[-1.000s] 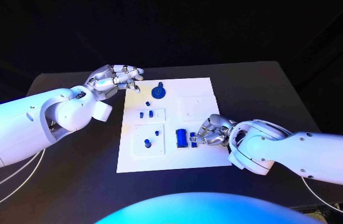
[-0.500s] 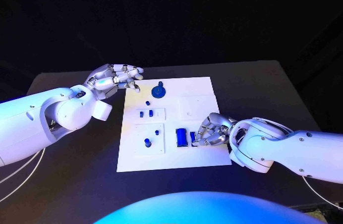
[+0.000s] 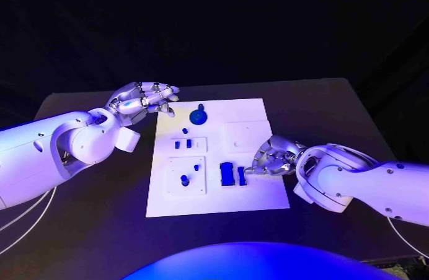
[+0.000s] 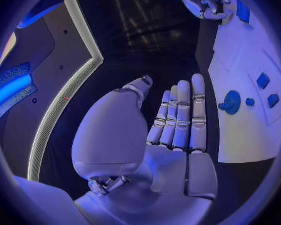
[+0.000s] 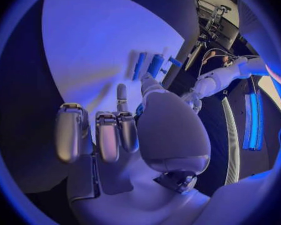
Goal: Assemble the parts on the task board
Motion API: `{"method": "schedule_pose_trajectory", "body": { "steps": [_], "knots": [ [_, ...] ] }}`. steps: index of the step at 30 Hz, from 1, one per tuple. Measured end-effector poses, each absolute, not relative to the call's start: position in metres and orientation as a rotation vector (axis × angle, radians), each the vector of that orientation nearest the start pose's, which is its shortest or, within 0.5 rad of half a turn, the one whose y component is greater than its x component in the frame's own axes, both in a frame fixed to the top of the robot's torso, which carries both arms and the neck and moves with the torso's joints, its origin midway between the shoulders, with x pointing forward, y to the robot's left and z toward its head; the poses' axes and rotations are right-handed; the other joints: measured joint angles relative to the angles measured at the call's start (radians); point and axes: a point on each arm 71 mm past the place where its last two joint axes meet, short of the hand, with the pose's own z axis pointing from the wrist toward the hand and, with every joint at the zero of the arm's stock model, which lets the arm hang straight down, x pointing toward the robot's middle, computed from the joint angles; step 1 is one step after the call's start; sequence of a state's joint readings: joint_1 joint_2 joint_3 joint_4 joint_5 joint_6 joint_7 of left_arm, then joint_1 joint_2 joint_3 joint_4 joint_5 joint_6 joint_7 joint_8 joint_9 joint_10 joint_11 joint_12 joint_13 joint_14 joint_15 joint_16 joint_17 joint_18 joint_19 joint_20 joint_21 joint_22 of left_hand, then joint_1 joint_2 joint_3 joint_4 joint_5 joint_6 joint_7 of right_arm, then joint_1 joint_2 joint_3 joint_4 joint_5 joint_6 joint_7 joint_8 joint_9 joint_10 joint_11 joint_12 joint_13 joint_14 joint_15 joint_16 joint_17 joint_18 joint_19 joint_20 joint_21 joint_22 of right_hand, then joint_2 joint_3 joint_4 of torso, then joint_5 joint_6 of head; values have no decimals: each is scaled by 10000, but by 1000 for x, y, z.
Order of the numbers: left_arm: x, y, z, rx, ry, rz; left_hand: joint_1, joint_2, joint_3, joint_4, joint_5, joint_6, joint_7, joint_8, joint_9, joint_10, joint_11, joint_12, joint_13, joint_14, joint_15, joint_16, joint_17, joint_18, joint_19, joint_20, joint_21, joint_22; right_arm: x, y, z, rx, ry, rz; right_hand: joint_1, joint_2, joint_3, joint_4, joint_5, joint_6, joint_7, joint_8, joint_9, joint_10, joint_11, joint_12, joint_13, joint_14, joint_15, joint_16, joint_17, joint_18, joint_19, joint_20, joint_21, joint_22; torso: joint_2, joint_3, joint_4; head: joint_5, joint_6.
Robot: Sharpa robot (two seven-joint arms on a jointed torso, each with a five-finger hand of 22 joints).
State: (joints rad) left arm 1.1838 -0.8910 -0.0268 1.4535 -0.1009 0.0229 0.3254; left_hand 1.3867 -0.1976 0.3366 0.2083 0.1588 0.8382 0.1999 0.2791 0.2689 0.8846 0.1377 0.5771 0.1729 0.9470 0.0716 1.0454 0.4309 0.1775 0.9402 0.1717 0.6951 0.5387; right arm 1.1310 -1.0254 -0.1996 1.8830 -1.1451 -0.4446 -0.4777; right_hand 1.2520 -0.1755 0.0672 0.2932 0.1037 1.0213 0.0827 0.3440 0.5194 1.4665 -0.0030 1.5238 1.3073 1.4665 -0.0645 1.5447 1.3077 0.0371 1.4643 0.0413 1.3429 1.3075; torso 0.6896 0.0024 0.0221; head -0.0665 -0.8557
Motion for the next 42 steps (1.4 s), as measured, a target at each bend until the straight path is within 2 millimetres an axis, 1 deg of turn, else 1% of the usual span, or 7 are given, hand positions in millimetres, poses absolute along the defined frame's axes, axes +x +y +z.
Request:
{"method": "schedule_pose_trajectory", "body": {
  "steps": [7, 12, 19, 26, 34, 38, 42],
  "knots": [
    [498, 234, -189, -10052, 16036, -16719, 131, 18, -171, 175, 0, -41, 40, 0, 0, -128, 55, 0, 0, -495, 99, -143, -73, -1, -161, 70, -354, -156, 420, -232, -228, 4865, 18747, 7649, 602, 729, -657, -90, 573, -1006, 358, -307, -48, -1160, 411, -3150, 7, -98, 304, -1670, -1070, 1014, -1393, 311, -6482, -34, -147, -90, -32, -43, 362],
    [508, 236, -192, -10353, 15424, -16359, 585, 127, -573, 631, 0, -223, 106, 52, -34, -541, 289, -383, -346, -2037, 520, -1743, -885, -1, -1206, 521, -2081, -1147, 466, -246, -213, 6047, 17197, 9080, 1866, 1069, -542, -94, 455, -1893, 853, -585, -295, -4888, 1034, -9336, -4319, -3354, 929, -7150, -6556, 1334, -3848, 925, -11622, -2567, -262, -135, -70, -2, 706],
    [529, 242, -201, -11129, 14066, -15594, 1008, 550, -1522, 773, 0, -391, -47, -284, -446, -185, 562, -2623, -1091, -2334, 1050, -6034, -2352, -2, -1941, 1175, -5205, -3278, 520, -257, -211, 7638, 15432, 10344, 2433, 1065, 54, -81, 430, -1721, 1292, -1475, -1364, -4926, 1603, -13207, -9658, -4925, 1814, -11828, -8997, 1410, -5660, 1904, -12768, -6314, -500, -146, -97, 70, 1197],
    [546, 251, -210, -11868, 12753, -14736, 1093, 779, -2128, 775, 0, -534, -359, -851, -810, -394, 393, -4222, -1099, -3724, 966, -8335, -3175, -552, -3173, 1195, -6337, -4290, 551, -275, -212, 8544, 14259, 10709, 2431, 1063, 174, -146, 460, -1563, 1349, -1934, -1904, -4673, 1780, -14199, -11564, -4963, 2079, -13253, -10091, 1410, -6129, 2163, -12768, -8522, -663, -106, -93, 209, 1581],
    [542, 250, -213, -12006, 12735, -14642, -2304, 1579, -2932, -1012, -973, -5441, -1405, -2087, -1997, -5704, -722, -5257, -1496, -7354, -96, -9721, -3908, -1288, -7116, -631, -6735, -5002, 547, -270, -215, 8772, 14202, 10937, -1000, 1461, -328, -1887, -461, -6946, -9, -2901, -3990, -10655, 683, -14895, -12589, -10987, 1177, -14677, -12015, 338, -11454, 564, -13191, -11484, -726, -95, -98, 262, 1688],
    [533, 239, -218, -12109, 12898, -14715, -4094, 1770, -3147, -1529, -1272, -6882, -1695, -2431, -2336, -7243, -1046, -5512, -1610, -8387, -406, -10081, -4104, -1408, -8232, -1164, -6819, -5194, 535, -254, -221, 9099, 14238, 11357, -2785, 1606, -498, -2395, -742, -8545, -410, -3161, -4578, -12617, 362, -15042, -12826, -12786, 917, -15053, -12534, 84, -13013, 83, -13295, -12262, -885, -78, -124, 374, 1935],
    [519, 225, -221, -12237, 13004, -14658, -7930, 1875, -3257, -1799, -1393, -7602, -1842, -2594, -2507, -8012, -1212, -5611, -1666, -8912, -554, -10259, -4200, -1570, -8800, -1433, -6845, -5283, 517, -232, -225, 9670, 14050, 12003, -6944, 1680, -600, -2639, -845, -9359, -614, -3263, -4880, -13621, 198, -15125, -12947, -13702, 781, -15246, -12799, -80, -13816, -159, -13342, -12661, -1135, -56, -164, 535, 2267]
  ]
}}
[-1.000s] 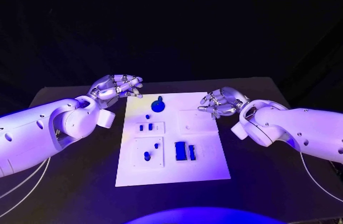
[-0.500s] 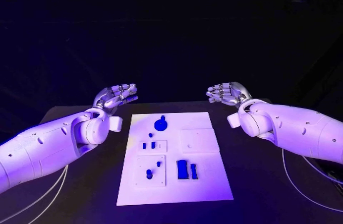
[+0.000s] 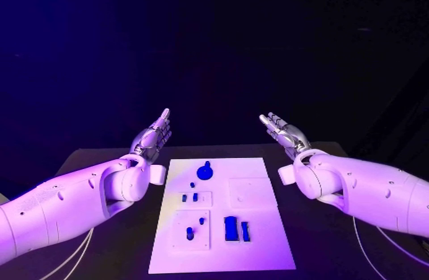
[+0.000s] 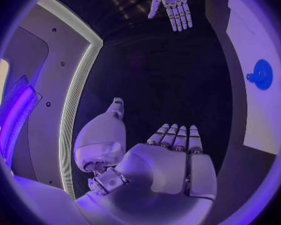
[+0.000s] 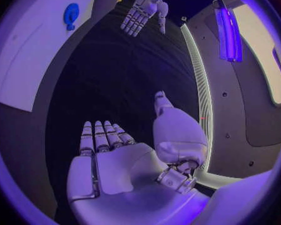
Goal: Assemble the parts on the task board
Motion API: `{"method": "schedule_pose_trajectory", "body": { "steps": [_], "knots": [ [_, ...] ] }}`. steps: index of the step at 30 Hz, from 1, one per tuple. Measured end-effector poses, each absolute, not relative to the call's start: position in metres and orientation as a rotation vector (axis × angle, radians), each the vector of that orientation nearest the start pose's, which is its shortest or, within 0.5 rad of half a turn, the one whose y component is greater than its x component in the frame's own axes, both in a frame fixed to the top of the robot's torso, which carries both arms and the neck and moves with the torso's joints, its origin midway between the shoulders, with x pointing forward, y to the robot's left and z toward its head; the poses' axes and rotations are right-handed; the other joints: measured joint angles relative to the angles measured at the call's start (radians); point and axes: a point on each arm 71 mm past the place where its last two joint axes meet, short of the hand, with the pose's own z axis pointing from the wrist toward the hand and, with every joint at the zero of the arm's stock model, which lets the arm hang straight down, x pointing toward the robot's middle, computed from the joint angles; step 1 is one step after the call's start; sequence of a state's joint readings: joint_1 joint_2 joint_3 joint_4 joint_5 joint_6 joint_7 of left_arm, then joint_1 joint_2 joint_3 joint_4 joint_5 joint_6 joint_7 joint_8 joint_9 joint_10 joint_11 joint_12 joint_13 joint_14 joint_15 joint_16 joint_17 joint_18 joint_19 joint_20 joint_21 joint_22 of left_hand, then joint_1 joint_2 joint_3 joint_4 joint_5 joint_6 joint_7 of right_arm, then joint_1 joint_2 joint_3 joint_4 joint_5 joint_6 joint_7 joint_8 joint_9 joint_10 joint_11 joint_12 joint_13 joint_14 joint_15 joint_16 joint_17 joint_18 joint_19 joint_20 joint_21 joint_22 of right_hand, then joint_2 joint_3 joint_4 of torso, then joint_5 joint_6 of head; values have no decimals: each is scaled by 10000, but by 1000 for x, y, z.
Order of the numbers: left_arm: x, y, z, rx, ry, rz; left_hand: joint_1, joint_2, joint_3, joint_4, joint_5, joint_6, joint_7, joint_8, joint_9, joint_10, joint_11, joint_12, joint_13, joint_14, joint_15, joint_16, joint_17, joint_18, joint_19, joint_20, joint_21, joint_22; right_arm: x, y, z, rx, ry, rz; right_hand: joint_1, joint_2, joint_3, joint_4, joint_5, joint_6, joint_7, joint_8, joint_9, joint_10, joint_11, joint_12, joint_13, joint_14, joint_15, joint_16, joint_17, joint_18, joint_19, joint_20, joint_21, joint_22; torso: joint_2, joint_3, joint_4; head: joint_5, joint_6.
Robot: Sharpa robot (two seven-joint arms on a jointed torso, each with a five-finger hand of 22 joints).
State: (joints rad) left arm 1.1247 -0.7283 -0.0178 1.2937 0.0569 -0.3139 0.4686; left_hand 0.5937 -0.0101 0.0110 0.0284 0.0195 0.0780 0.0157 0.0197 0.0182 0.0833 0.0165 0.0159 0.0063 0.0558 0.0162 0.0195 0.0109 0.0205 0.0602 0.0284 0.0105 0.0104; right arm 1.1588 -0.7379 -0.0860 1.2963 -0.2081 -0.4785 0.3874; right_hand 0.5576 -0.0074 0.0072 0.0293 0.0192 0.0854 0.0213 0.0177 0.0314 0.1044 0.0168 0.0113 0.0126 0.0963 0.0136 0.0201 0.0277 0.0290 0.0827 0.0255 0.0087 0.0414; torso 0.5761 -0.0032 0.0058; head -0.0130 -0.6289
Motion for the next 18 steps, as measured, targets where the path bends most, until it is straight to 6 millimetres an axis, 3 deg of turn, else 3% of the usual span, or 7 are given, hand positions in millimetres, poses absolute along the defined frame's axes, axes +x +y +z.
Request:
{"method": "schedule_pose_trajectory", "body": {
  "steps": [3, 6, 10, 18],
  "knots": [
    [505, 213, -224, -12350, 13061, -14485, -2343, 40, -56, -77, -80, -316, -66, -64, -67, -339, -55, -45, -23, -207, -85, -62, -46, 0, -230, -124, -41, -45, 499, -214, -227, 10257, 13818, 12490, -2203, 32, -41, -90, -57, -344, -86, -46, -126, -410, -72, 0, -50, -383, -56, -58, -110, 1, -326, -105, 0, -165, -150, 17, -29, 83, 169],
    [490, 202, -227, -12445, 13081, -14194, -3771, 65, -80, -134, -80, -475, -125, -95, -117, -517, -125, -77, -28, -295, -109, -81, -68, 1, -353, -216, -45, -64, 483, -200, -227, 10842, 13532, 12770, -3546, 48, -41, -172, -101, -515, -167, -104, -202, -654, -113, -53, -77, -612, -87, -79, -178, -153, -523, -172, 0, -265, -236, 24, -43, 116, 249],
    [475, 193, -228, -12513, 12979, -13676, -4817, 84, -79, -189, -124, -597, -141, -116, -143, -639, -145, -93, -41, -383, -126, -123, -79, 0, -442, -229, -46, -72, 470, -191, -226, 11473, 13133, 12808, -4537, 65, -69, -200, -102, -650, -206, -104, -254, -796, -149, -53, -95, -754, -121, -132, -223, -153, -640, -216, -39, -334, -287, 31, -55, 128, 281],
    [462, 190, -228, -12479, 12636, -12770, -5866, 101, -108, -218, -161, -707, -178, -163, -168, -797, -163, -93, -53, -503, -176, -160, -96, 3, -552, -299, -46, -92, 462, -190, -226, 12045, 12624, 12474, -5487, 62, -70, -255, -140, -816, -217, -143, -296, -1000, -177, -53, -115, -913, -138, -132, -261, -153, -762, -270, -38, -395, -314, 32, -57, 129, 289]
  ]
}}
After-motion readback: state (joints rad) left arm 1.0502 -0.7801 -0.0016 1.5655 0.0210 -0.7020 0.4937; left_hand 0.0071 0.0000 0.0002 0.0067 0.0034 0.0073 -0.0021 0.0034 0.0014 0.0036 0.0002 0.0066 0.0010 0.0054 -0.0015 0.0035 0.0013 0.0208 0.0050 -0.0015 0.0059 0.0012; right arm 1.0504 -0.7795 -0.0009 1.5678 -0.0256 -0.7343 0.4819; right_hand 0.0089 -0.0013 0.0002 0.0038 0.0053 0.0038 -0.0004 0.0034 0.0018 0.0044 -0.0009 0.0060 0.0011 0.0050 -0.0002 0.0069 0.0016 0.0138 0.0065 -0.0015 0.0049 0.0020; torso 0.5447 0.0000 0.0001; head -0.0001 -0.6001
